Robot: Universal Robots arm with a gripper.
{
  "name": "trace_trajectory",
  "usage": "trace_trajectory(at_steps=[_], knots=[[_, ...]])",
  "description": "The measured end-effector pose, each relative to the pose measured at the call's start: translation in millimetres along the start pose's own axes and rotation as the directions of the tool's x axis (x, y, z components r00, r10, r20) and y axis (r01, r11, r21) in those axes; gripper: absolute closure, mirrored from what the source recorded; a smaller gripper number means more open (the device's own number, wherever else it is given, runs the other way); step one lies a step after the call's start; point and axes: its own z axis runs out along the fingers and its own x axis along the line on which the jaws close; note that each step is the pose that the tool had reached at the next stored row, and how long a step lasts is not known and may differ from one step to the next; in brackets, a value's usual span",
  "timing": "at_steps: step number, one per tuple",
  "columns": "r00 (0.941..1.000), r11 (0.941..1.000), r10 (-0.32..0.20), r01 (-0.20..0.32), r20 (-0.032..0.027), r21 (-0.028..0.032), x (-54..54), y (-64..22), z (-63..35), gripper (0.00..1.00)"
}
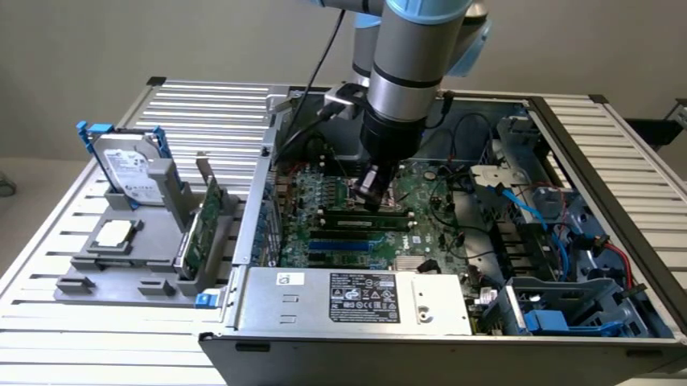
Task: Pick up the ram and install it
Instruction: 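Press down the ram until it locks into place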
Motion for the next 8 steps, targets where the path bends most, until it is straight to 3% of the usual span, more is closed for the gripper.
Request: trace_trajectory(at_steps=[8], knots=[[0.9956,0.9956,0.093,-0.093,-0.0041,0.0037,0.0,0.0,0.0,0.89]])
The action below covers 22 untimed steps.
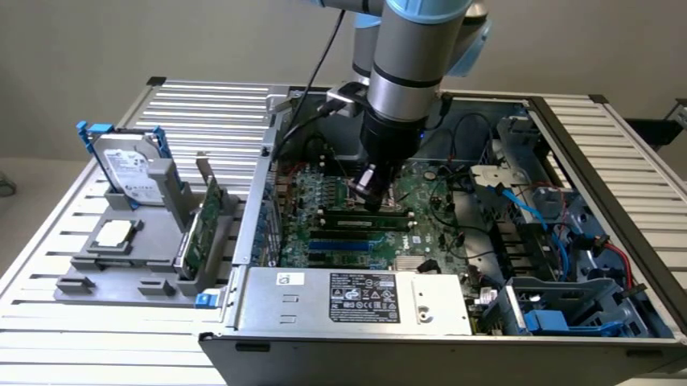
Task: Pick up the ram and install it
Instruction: 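Press down the ram until it locks into place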
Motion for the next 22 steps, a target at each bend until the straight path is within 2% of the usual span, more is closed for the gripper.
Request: trace_trajectory(at_steps=[4,10,12,17,22], knots=[[0.999,0.999,0.044,-0.044,0.0027,0.0048,0.0,0.0,0.2,0.89],[0.9939,0.9939,0.109,-0.109,0.0142,0.0144,-0.1,0.0,0.7,0.89],[0.9908,0.9908,0.134,-0.134,0.016,0.0141,-0.1,-0.1,0.6,0.89],[0.9781,0.9782,0.207,-0.207,0.0188,0.0097,0.0,0.0,0.7,0.89],[0.9601,0.9602,0.279,-0.279,0.021,0.0052,0.0,0.0,0.6,0.89]])
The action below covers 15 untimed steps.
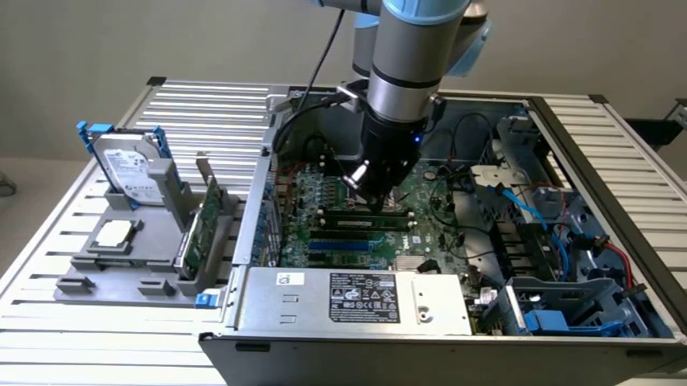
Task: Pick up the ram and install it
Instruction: 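Press down the ram until it locks into place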
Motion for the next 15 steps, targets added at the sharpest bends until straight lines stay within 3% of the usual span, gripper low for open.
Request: trace_trajectory(at_steps=[4,8,15], knots=[[0.9983,0.9983,0.059,-0.059,0.0014,-0.0025,0.0,0.0,0.0,0.89],[0.993,0.993,0.118,-0.118,0.0026,-0.0053,0.0,0.0,0.0,0.89],[0.975,0.975,0.222,-0.222,0.0043,-0.0101,0.0,0.0,0.0,0.89]])
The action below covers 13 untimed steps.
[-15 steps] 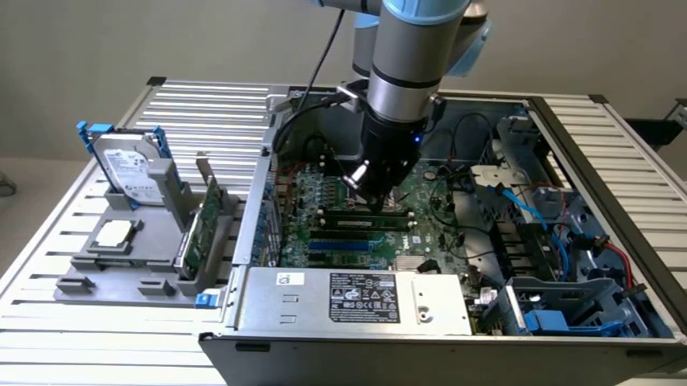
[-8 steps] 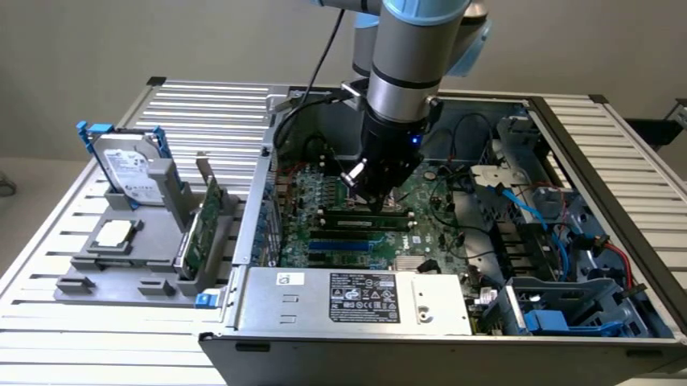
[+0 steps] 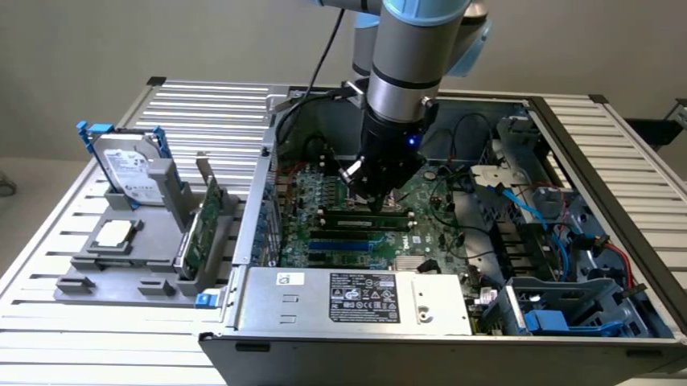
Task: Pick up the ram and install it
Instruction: 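Press down the ram until it locks into place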
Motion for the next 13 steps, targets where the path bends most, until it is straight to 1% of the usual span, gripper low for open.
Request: trace_trajectory(at_steps=[3,6,10,13], knots=[[0.999,0.999,0.045,-0.045,0.001,-0.0019,0.0,0.0,0.0,0.89],[0.9959,0.9959,0.09,-0.09,0.0019,-0.0039,0.0,0.0,0.0,0.89],[0.9888,0.9888,0.149,-0.149,0.0029,-0.0066,0.0,0.0,0.0,0.89],[0.9813,0.9812,0.193,-0.193,0.0037,-0.0087,0.0,0.0,0.0,0.89]])
